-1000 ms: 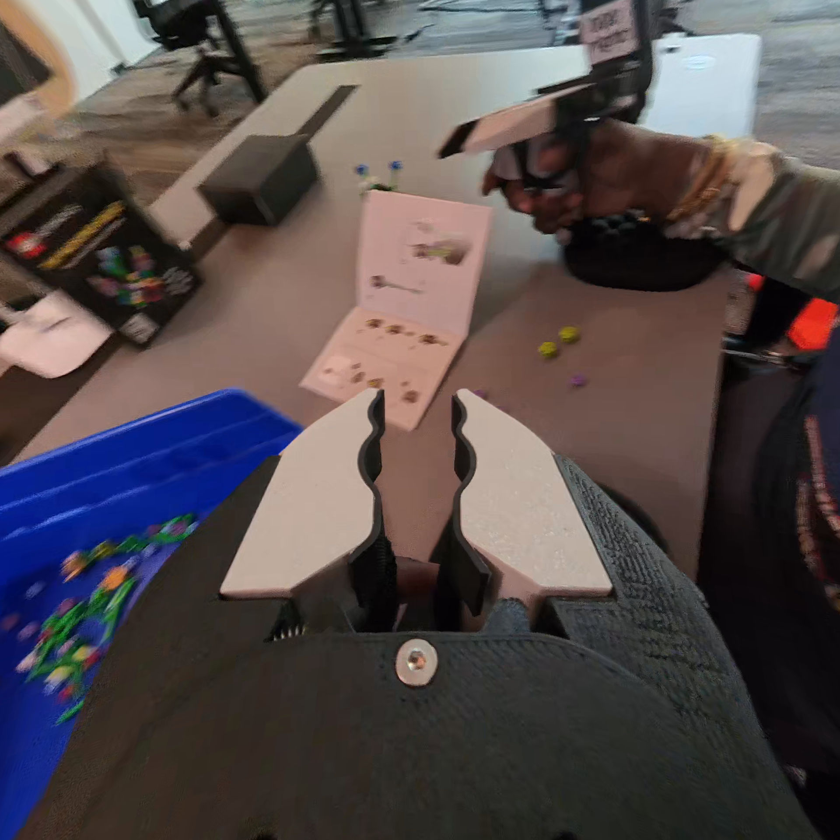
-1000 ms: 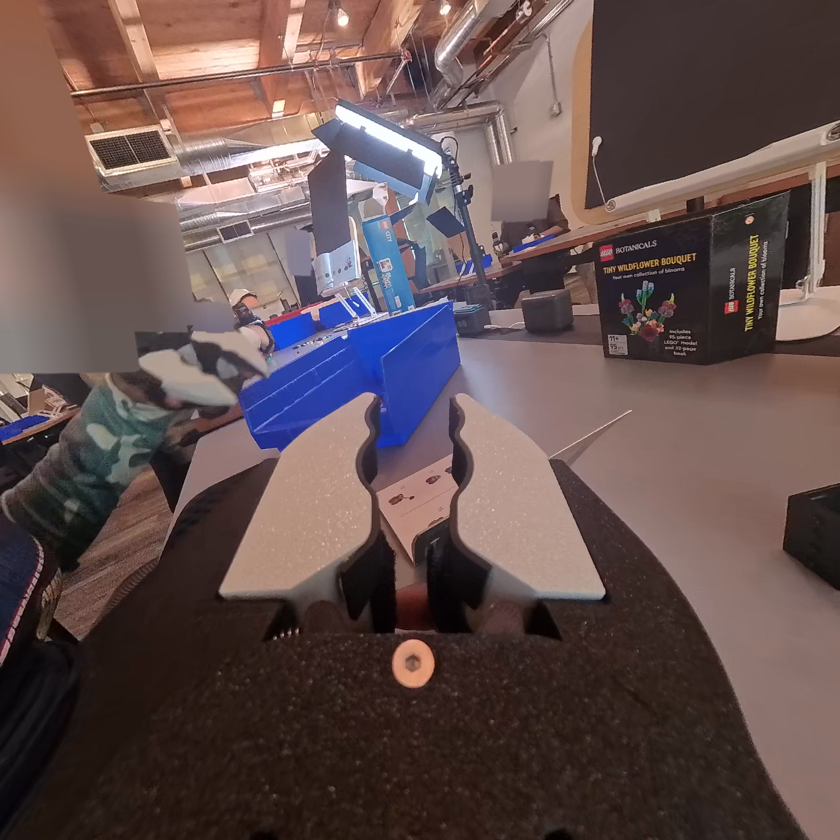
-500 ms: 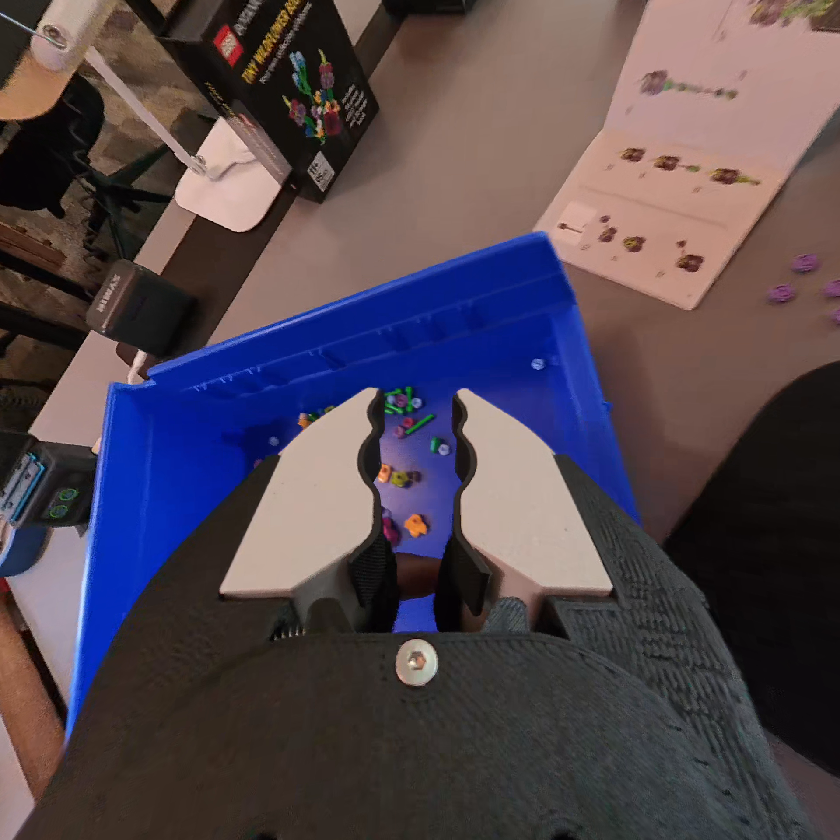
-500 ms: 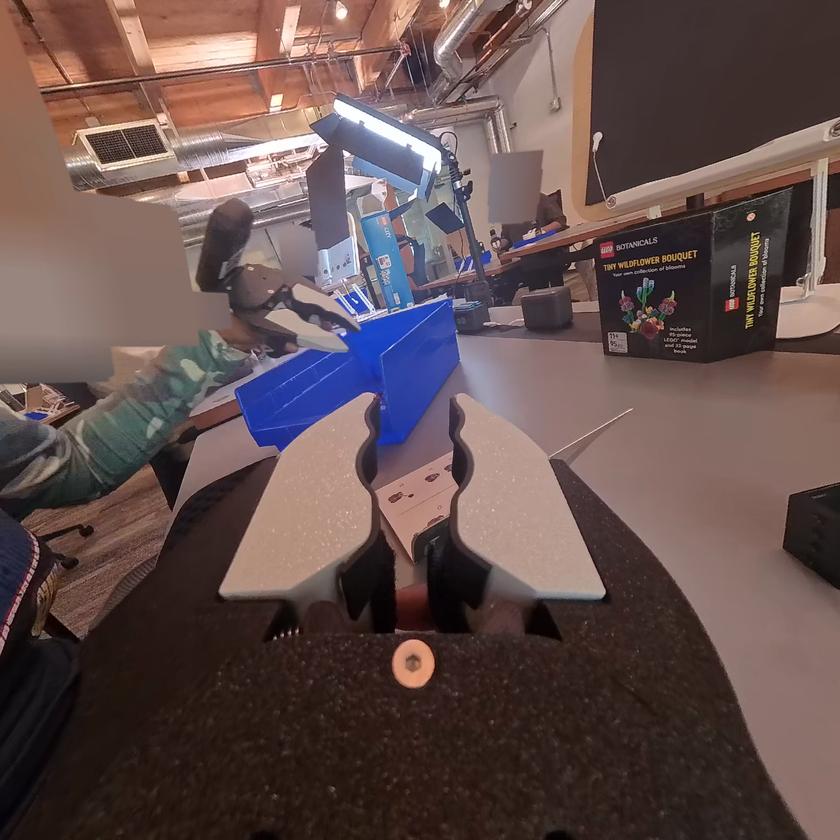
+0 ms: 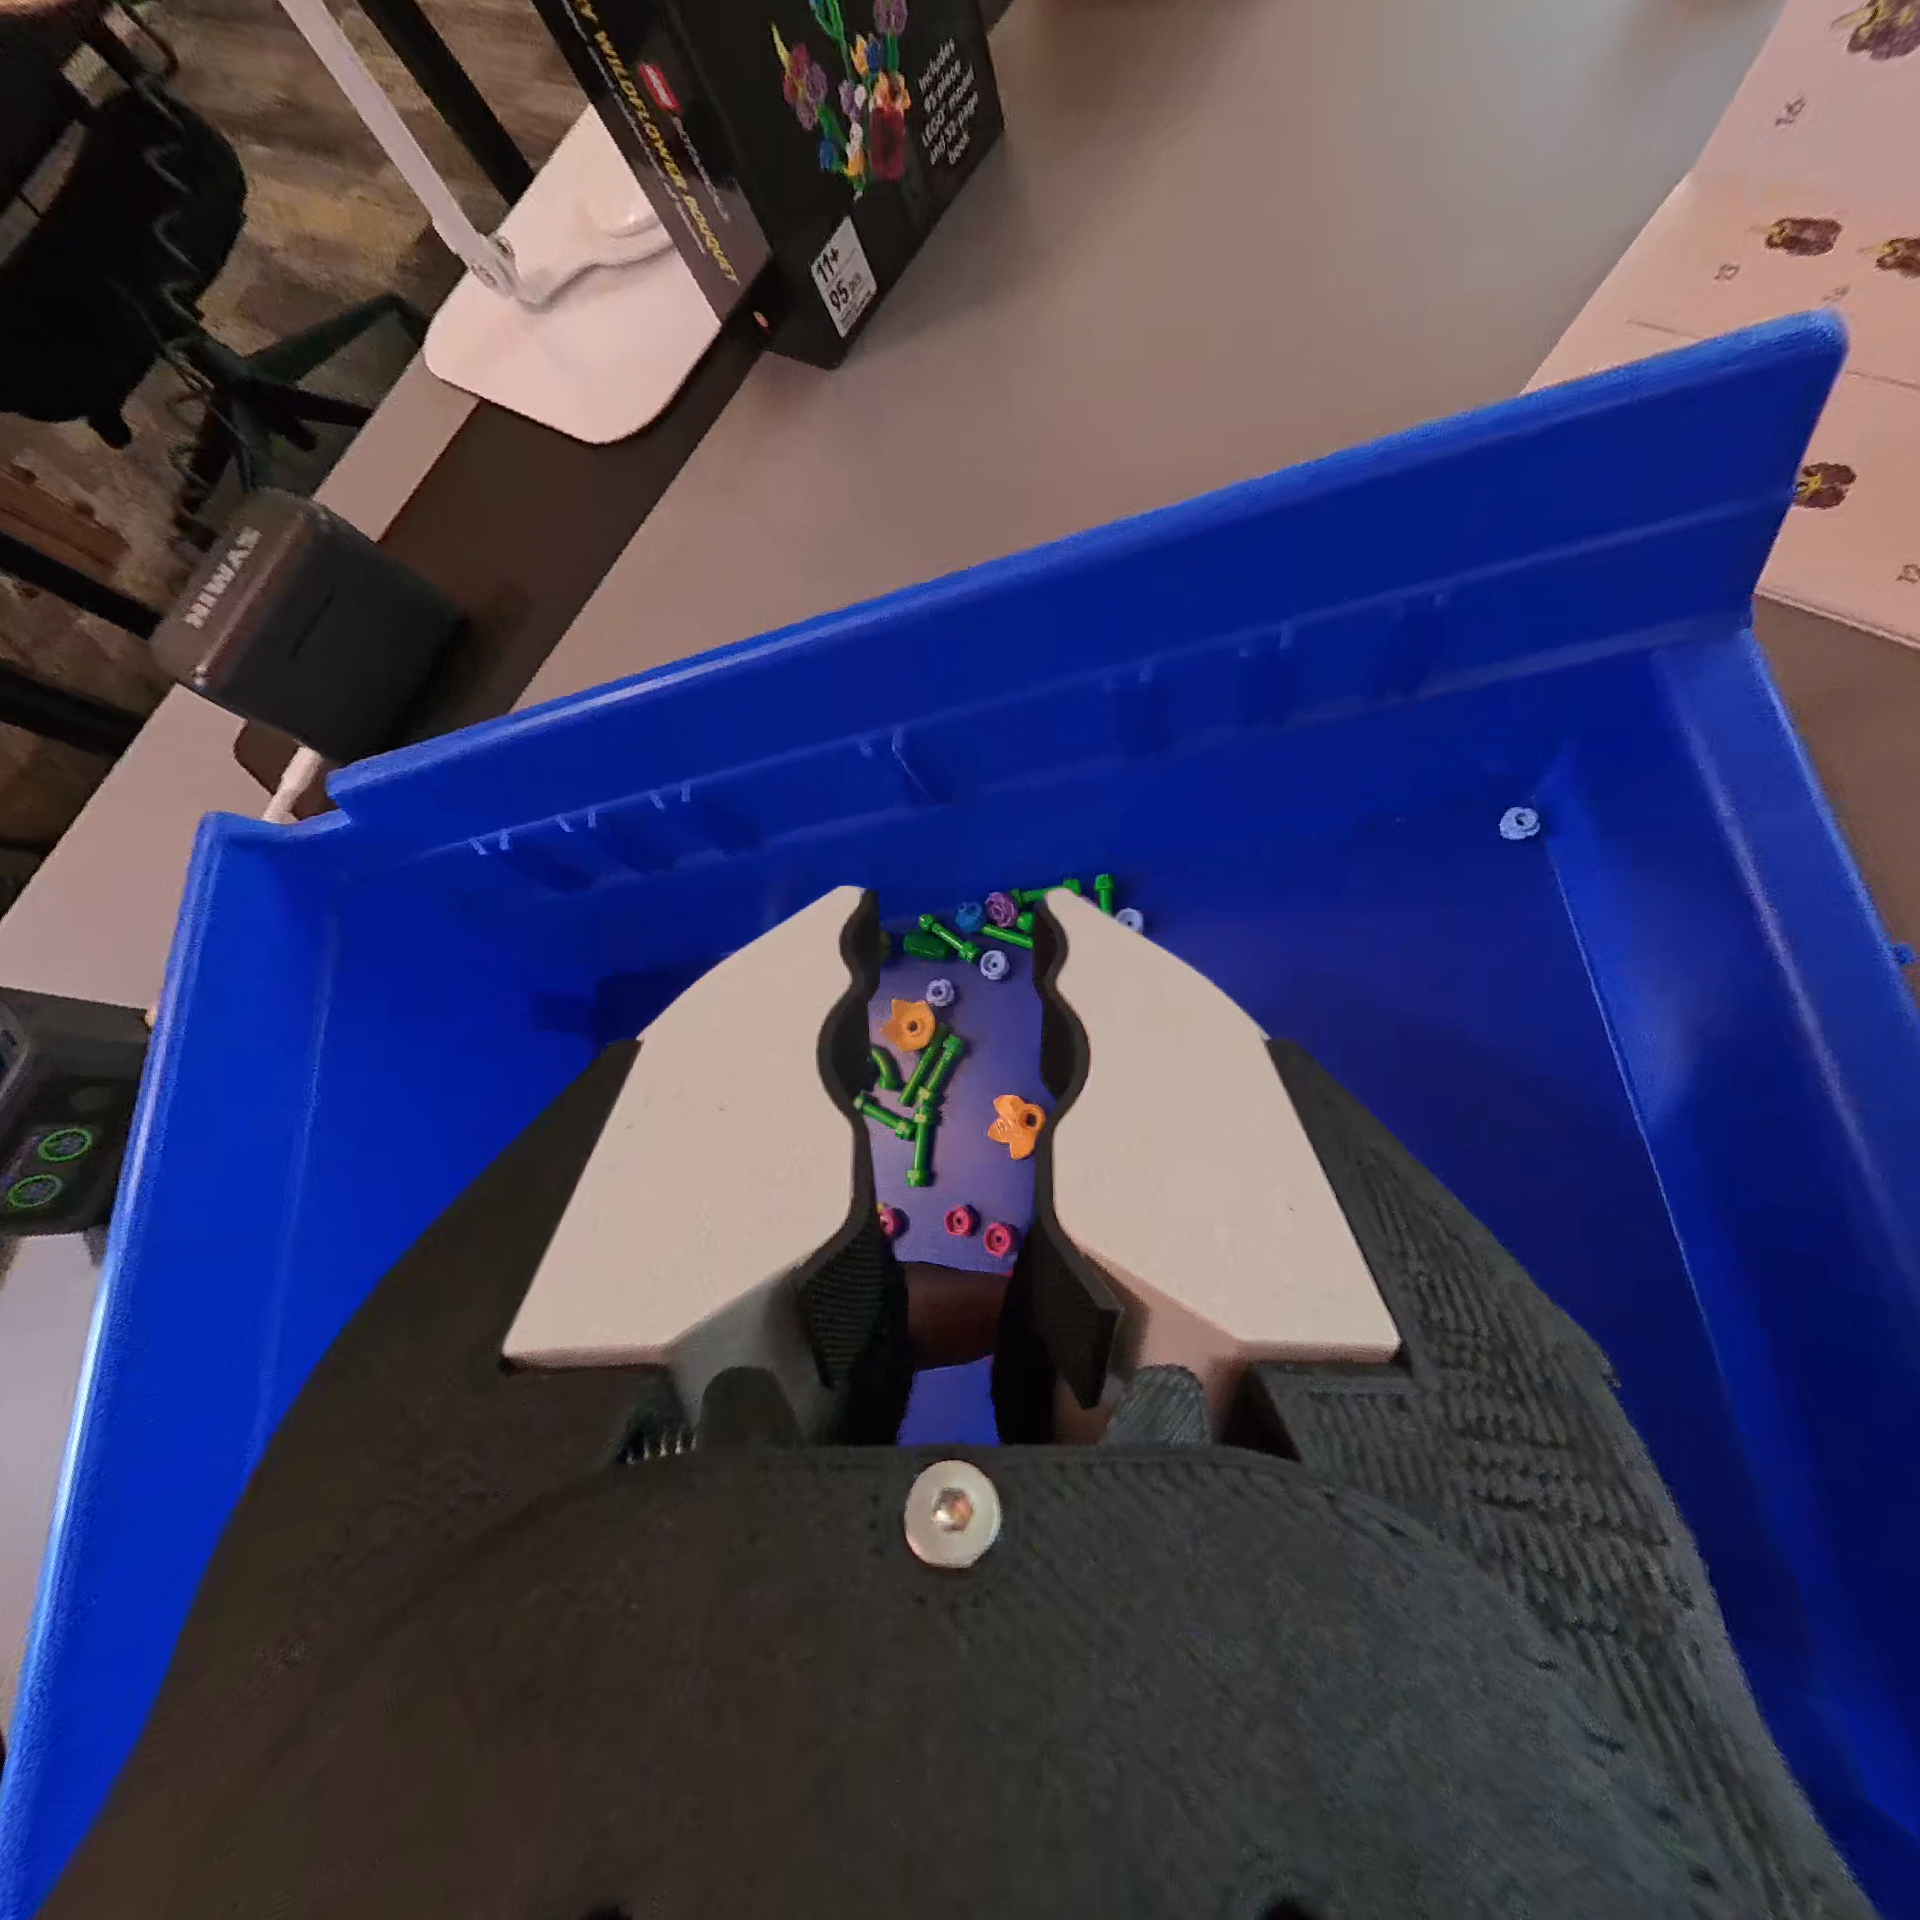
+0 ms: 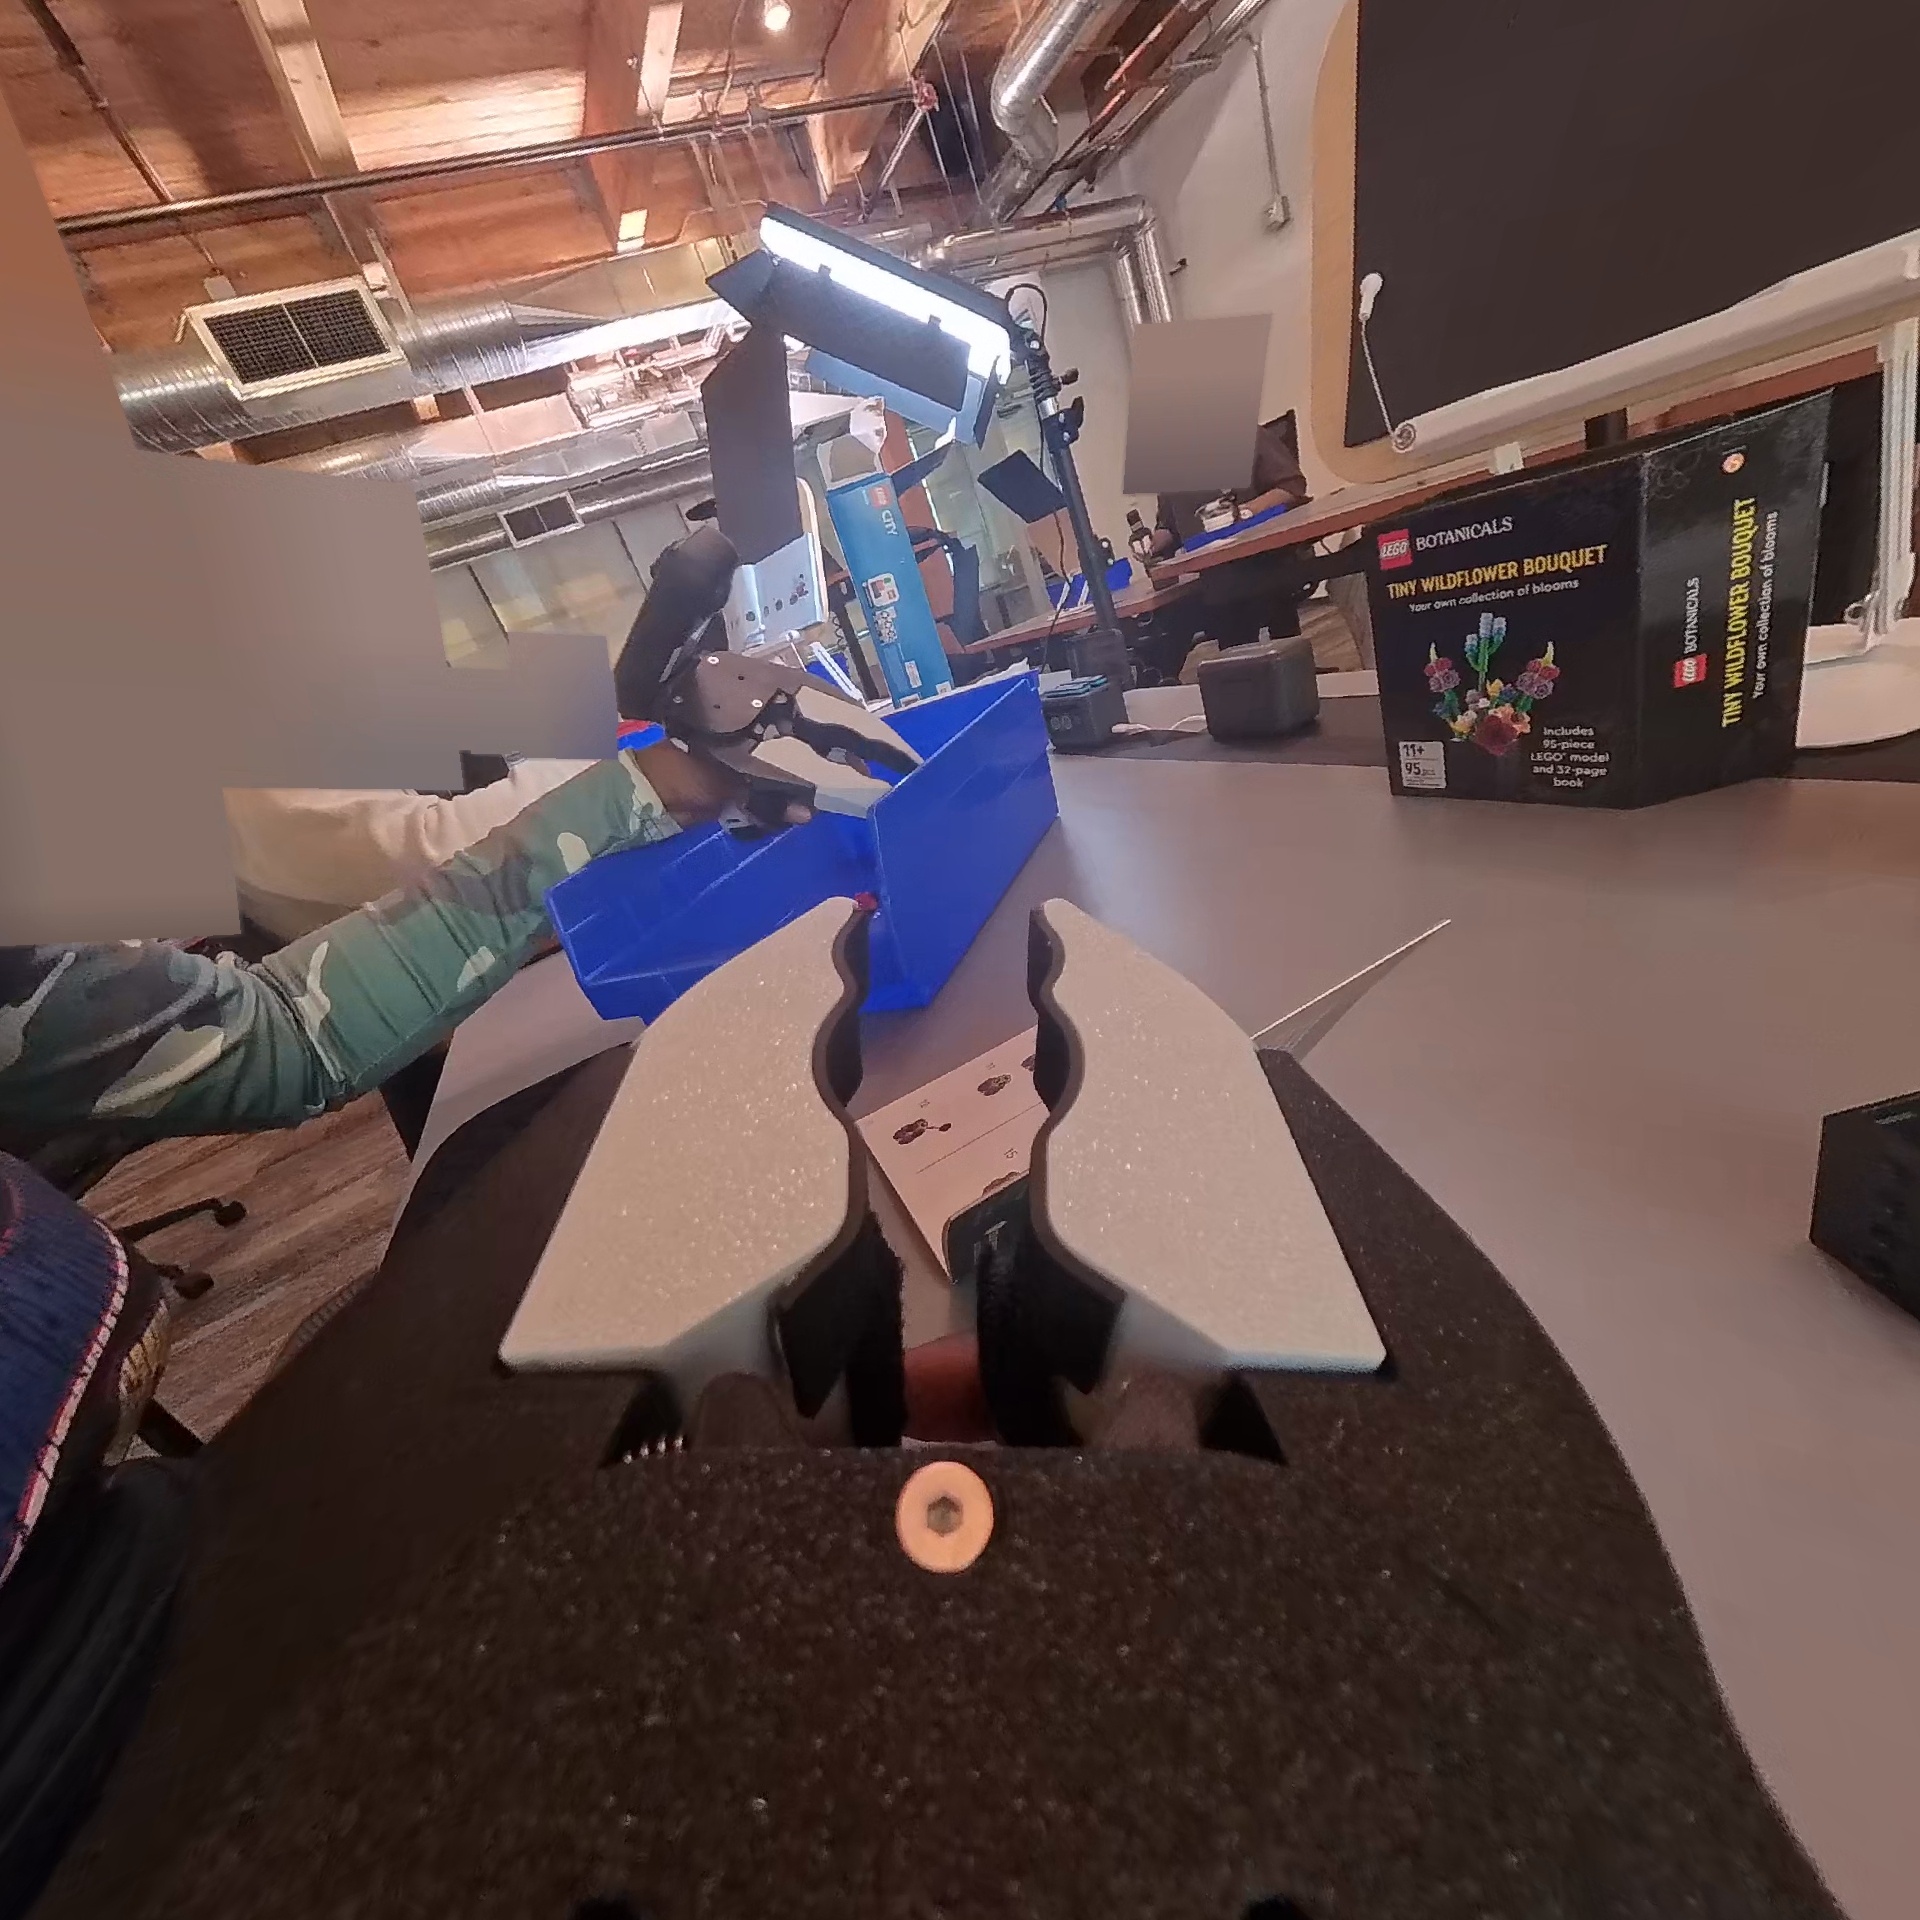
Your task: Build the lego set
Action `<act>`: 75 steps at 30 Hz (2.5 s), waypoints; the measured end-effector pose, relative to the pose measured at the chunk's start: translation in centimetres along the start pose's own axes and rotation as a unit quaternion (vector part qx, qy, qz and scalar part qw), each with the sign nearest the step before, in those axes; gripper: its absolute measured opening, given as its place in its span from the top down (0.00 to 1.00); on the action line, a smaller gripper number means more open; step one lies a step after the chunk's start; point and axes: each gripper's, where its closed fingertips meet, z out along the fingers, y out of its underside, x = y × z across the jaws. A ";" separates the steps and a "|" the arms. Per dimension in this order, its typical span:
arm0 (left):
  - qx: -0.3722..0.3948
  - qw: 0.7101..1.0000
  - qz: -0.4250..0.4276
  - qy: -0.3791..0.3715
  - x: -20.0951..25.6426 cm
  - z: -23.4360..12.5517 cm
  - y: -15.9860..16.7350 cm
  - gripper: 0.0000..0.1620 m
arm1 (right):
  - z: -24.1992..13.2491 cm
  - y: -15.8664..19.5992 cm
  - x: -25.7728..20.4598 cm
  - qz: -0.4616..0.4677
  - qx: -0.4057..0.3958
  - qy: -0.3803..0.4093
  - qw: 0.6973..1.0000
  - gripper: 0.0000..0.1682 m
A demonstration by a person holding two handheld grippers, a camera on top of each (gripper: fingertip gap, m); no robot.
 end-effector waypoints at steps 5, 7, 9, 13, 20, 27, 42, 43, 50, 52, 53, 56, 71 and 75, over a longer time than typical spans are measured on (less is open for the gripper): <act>-0.015 0.999 0.018 0.025 1.1 0.6 0.4 0.83 | 0.0 -0.1 0.0 0.001 0.002 0.001 1.000 0.82; -0.035 0.998 0.032 0.029 1.3 0.8 1.1 0.83 | 0.0 0.0 0.0 0.000 0.001 0.001 1.000 0.82; -0.049 0.998 0.030 0.040 1.6 0.9 1.7 0.83 | 0.0 0.0 0.0 0.001 0.001 0.001 1.000 0.82; -0.077 0.996 0.014 0.043 1.6 1.1 2.7 0.83 | 0.0 0.0 0.0 0.000 0.000 0.001 1.000 0.82; -0.108 0.990 -0.091 -0.006 -1.1 1.1 3.9 0.83 | 0.0 0.1 -0.1 -0.006 -0.002 -0.001 1.000 0.82; -0.147 0.988 -0.034 0.044 1.2 1.7 5.0 0.83 | 0.1 0.0 -0.2 -0.010 -0.003 -0.002 1.000 0.82; -0.144 0.981 -0.052 0.119 2.4 3.2 3.4 0.90 | 0.2 0.2 -0.4 -0.016 -0.009 -0.002 1.000 0.82; -0.151 0.977 -0.061 0.140 2.8 3.1 3.3 0.90 | 0.1 0.2 -0.3 -0.014 -0.008 -0.002 1.000 0.82; -0.193 0.973 0.011 0.125 1.3 3.5 3.8 0.93 | 0.2 0.2 -0.4 -0.019 -0.010 -0.003 1.000 0.82; -0.197 0.971 0.012 0.132 1.4 3.9 4.1 0.93 | 0.1 0.2 -0.4 -0.018 -0.009 -0.003 1.000 0.82; -0.199 0.971 0.018 0.134 1.3 4.0 4.3 0.93 | 0.1 0.2 -0.4 -0.017 -0.008 -0.002 1.000 0.82; -0.198 0.970 0.022 0.139 1.3 4.3 4.8 0.92 | 0.1 0.2 -0.4 -0.015 -0.008 -0.003 1.000 0.82; -0.176 0.966 0.081 0.170 1.9 4.6 4.1 0.93 | 0.2 0.3 -0.1 -0.004 -0.010 -0.001 1.000 0.82; -0.188 0.962 0.080 0.182 2.2 4.4 4.3 0.91 | 0.2 0.3 -0.1 -0.004 -0.012 -0.002 1.000 0.81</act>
